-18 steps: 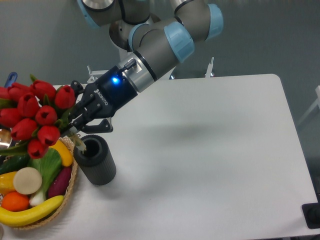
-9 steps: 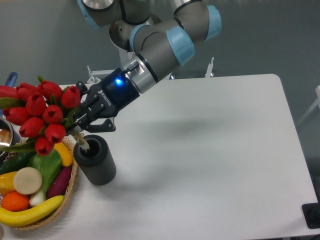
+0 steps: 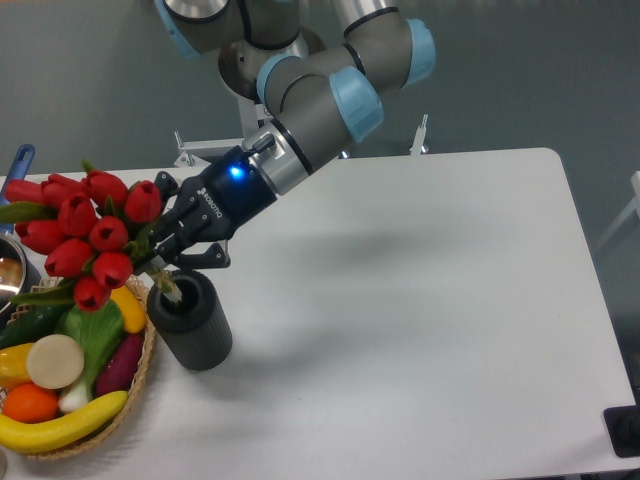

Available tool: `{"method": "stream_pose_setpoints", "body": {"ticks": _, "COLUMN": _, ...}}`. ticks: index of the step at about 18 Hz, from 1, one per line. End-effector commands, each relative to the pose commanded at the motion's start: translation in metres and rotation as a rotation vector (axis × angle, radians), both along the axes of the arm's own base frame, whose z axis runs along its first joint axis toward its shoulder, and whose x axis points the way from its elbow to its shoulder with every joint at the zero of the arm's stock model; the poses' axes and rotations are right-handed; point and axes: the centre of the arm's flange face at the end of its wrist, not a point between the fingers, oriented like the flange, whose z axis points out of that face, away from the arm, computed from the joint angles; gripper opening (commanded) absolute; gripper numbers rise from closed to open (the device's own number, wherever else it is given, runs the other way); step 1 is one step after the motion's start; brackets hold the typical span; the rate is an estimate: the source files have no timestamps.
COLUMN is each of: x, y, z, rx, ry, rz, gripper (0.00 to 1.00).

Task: Insert the flowers into the vase
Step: 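Lower the tulip stems down into the black vase, then open the gripper to release the tulips in the vase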

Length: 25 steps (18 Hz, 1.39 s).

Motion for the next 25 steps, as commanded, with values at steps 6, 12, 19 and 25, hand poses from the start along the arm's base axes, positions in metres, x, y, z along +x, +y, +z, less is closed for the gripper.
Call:
{"method": "stream_pose_setpoints", "body": {"ticks": 6, "x": -0.015, "y": -0.003, "z": -0.052, "rx": -0.025, "ry": 0.025, "rz": -0.001, "gripper": 0.13}}
{"method": "stream_pose_setpoints", "body": {"ticks": 12, "x": -0.017, "y": 0.0, "z": -0.072, "rx": -0.069, "ry": 0.031, "rz": 0.002, "gripper": 0.2}}
{"method": "stream_pose_setpoints", "body": {"ticks": 19, "x": -0.015, "y": -0.001, "z": -0.081, "rx": -0.082, "ry": 0.017, "rz": 0.0, "gripper": 0.76}}
{"method": "stream_pose_setpoints", "body": {"ticks": 25, "x": -0.01, "y": -0.006, "z": -0.086, "rx": -0.09, "ry": 0.005, "rz": 0.0, "gripper": 0.91}}
